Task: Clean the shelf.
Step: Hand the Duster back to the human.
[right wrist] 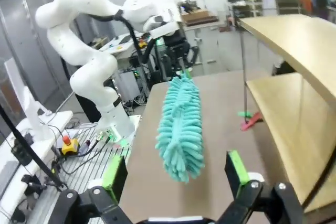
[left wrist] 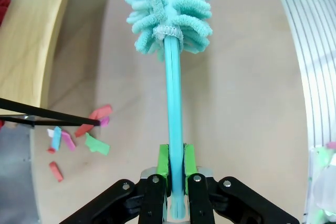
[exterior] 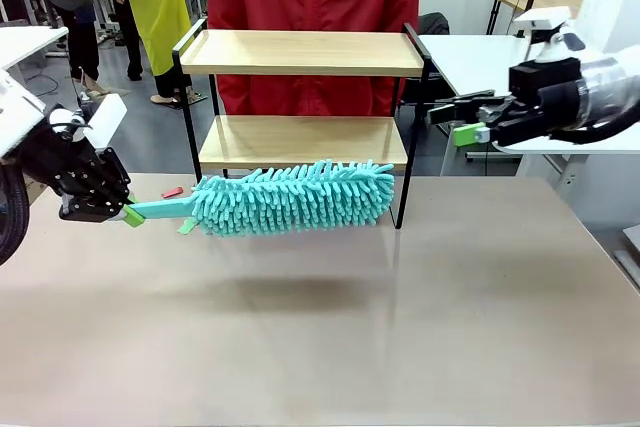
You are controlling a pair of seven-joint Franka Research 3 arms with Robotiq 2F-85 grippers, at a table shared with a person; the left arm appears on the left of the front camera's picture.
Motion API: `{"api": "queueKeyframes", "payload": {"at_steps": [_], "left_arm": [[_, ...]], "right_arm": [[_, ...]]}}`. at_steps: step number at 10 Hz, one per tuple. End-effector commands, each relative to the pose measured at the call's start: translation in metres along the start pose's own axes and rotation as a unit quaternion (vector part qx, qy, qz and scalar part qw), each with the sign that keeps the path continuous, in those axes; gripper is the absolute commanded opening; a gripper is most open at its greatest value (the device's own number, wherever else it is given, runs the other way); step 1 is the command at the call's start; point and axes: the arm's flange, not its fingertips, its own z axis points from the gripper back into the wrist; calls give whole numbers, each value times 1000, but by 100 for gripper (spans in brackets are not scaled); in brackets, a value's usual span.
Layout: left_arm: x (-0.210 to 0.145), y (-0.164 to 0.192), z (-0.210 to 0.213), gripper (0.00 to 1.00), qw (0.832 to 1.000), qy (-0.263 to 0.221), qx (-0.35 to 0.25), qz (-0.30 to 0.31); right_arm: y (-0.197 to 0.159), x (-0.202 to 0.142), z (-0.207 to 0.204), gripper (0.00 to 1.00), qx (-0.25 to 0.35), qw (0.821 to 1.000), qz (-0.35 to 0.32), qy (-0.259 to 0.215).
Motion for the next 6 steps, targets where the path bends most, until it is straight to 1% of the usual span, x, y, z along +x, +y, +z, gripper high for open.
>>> {"api": "queueKeyframes", "payload": {"at_steps": [1, 3, 4, 5, 6], "left_arm": [[1, -1, 1, 13, 1000, -5, 3, 4], [1, -1, 1, 13, 1000, -5, 3, 4], [1, -1, 1, 13, 1000, -5, 3, 4], [1, -1, 1, 13, 1000, -5, 3, 4], [1, -1, 1, 13, 1000, -5, 3, 4]], "right_arm": [[-19, -23, -13, 100, 15, 999, 39, -30], [-19, -43, -34, 100, 8, 993, 82, -87], [-17, -54, -40, 100, -6, 990, 84, -109], [-12, -56, -41, 100, -18, 988, 81, -128], [-16, -49, -33, 100, -5, 993, 67, -94]]}}
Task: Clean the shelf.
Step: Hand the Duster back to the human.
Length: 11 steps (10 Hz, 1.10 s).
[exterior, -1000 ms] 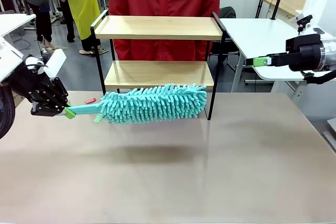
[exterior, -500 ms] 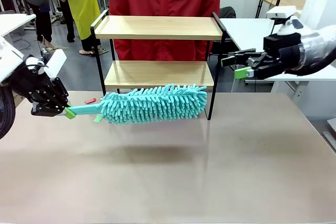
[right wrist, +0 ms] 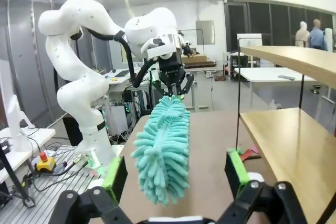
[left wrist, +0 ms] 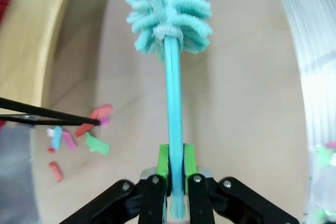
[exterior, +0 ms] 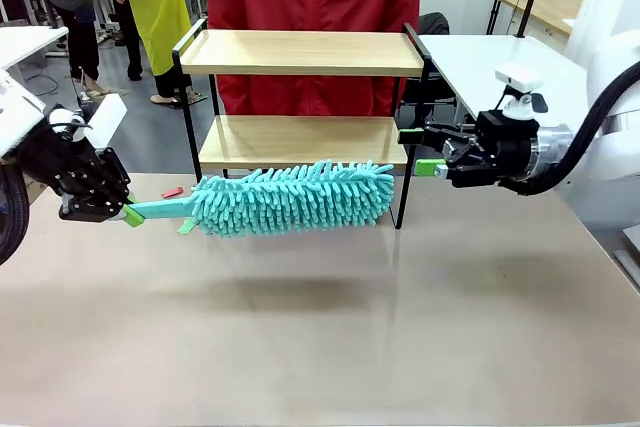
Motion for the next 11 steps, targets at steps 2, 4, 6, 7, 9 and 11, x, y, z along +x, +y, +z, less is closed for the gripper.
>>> {"api": "queueKeyframes", "payload": {"at_steps": [2, 4, 6, 7, 9, 11], "left_arm": [[2, -1, 1, 13, 1000, -6, 2, 4], [2, -1, 1, 13, 1000, -6, 2, 4], [2, -1, 1, 13, 1000, -6, 2, 4], [2, -1, 1, 13, 1000, -6, 2, 4], [2, -1, 1, 13, 1000, -6, 2, 4], [2, -1, 1, 13, 1000, -6, 2, 4]], "right_arm": [[2, 22, 6, 100, 5, 1000, 8, 23], [11, -5, -18, 100, -7, 1000, 16, 2], [12, -15, -39, 100, -20, 999, 14, -27], [15, -18, -46, 100, -31, 998, 20, -43], [20, -24, -58, 100, -37, 997, 23, -65], [19, -32, -67, 100, -35, 998, 9, -50]]}}
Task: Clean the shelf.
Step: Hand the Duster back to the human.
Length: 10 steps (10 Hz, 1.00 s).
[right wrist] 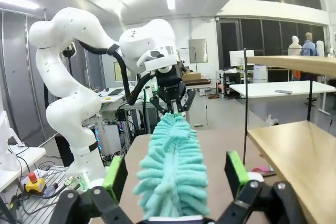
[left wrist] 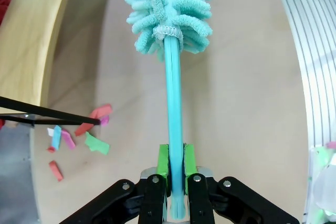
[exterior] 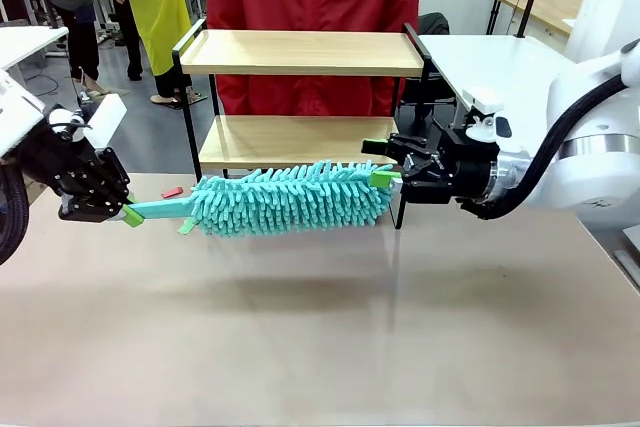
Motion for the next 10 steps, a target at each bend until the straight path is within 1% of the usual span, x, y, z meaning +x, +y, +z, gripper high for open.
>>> {"api": "queueKeyframes", "payload": {"at_steps": [1, 6, 10], "left_arm": [[2, -1, 1, 13, 1000, -6, 2, 3], [2, -1, 1, 13, 1000, -6, 2, 3], [2, -1, 1, 13, 1000, -6, 2, 3]], "right_arm": [[-3, -11, -9, 100, -14, 1000, 7, 10], [-10, -28, -24, 100, -28, 998, -18, 58], [-13, -28, -42, 100, -15, 997, -20, 75]]}}
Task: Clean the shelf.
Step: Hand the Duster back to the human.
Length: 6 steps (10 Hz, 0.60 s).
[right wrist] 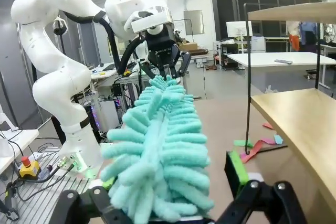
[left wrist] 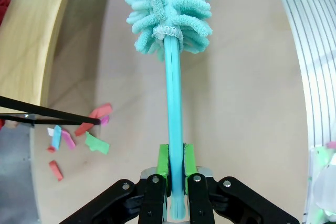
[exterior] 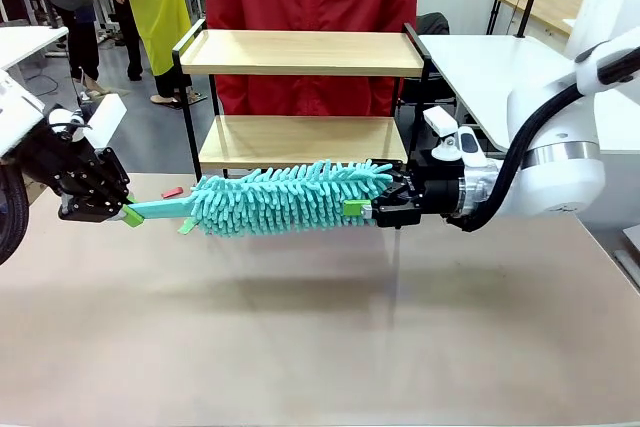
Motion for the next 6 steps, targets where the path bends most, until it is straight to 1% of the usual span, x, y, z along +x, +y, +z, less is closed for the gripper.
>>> {"api": "queueKeyframes", "payload": {"at_steps": [1, 5, 6], "left_arm": [[2, -1, 1, 13, 1000, -7, 2, 3], [2, -1, 1, 13, 1000, -7, 2, 3], [2, -1, 1, 13, 1000, -7, 2, 3]], "right_arm": [[-7, 4, -17, 100, 1, 1000, -10, 6], [-7, 5, -25, 100, 12, 1000, -18, 13], [-6, 5, -25, 40, 16, 1000, -20, 12]]}}
